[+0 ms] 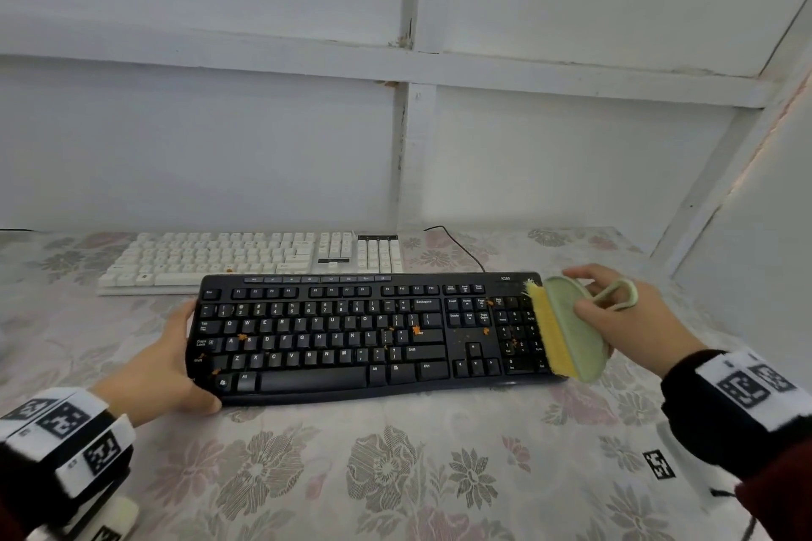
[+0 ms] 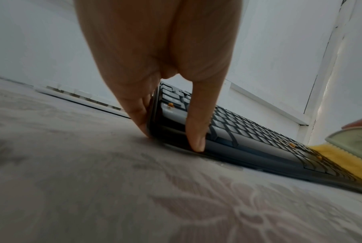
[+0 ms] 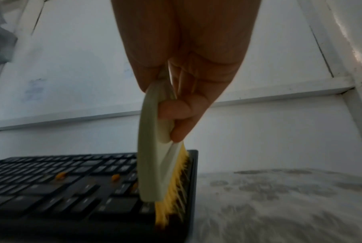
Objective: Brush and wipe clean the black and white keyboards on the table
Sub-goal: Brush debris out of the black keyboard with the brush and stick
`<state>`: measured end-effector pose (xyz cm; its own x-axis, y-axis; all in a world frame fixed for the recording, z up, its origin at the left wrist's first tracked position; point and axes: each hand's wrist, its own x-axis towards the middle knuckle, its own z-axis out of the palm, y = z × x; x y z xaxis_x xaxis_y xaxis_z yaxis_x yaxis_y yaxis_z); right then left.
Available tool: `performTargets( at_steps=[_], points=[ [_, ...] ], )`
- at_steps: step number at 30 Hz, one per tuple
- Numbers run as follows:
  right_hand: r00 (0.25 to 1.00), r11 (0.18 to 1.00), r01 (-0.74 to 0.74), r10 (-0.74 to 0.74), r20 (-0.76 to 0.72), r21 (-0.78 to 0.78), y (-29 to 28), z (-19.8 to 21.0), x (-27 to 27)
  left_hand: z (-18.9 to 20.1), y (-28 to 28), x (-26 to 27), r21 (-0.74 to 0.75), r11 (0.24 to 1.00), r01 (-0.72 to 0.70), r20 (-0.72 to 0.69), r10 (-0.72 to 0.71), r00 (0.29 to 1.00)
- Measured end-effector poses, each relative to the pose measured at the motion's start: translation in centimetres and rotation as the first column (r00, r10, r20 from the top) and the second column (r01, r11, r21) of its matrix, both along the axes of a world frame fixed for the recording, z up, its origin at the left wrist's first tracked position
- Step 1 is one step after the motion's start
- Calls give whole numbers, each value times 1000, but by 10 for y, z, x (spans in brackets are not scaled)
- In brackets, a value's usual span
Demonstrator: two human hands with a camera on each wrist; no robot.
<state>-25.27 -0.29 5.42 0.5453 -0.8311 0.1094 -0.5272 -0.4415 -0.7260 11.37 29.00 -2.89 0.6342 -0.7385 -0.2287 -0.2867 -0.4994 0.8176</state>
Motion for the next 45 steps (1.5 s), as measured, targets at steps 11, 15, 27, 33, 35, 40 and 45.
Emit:
performTargets(
  at_steps=[11,15,27,33,35,40,45],
  points=[
    [997,999,40,-38,73,-20,4,20,-7,-1,1,0,-24,1000,-4,-6,3,1000],
    [987,998,64,-60,151,-22,-7,19,12,-2,1,2,-24,1000,-2,-11,2,1000],
    [999,1000,-15,16,-50,26,16,4,-20,-4,1,3,-21,1000,3,3,-3,1000],
    [985,995,93,-86,150,-39,-1,18,1,-3,0,2,20,1000,-5,10,5,1000],
    [989,995,87,-81,124,-39,-6,15,9,-3,1,1,24,1000,-9,14,9,1000],
    [995,998,58,-55,80,-26,-2,7,10,-2,1,-2,28,999,-22,37,21,999],
    [998,999,-32,32,-61,-1,17,-2,-10,-2,1,-2,22,1000,-23,46,22,999]
  ],
)
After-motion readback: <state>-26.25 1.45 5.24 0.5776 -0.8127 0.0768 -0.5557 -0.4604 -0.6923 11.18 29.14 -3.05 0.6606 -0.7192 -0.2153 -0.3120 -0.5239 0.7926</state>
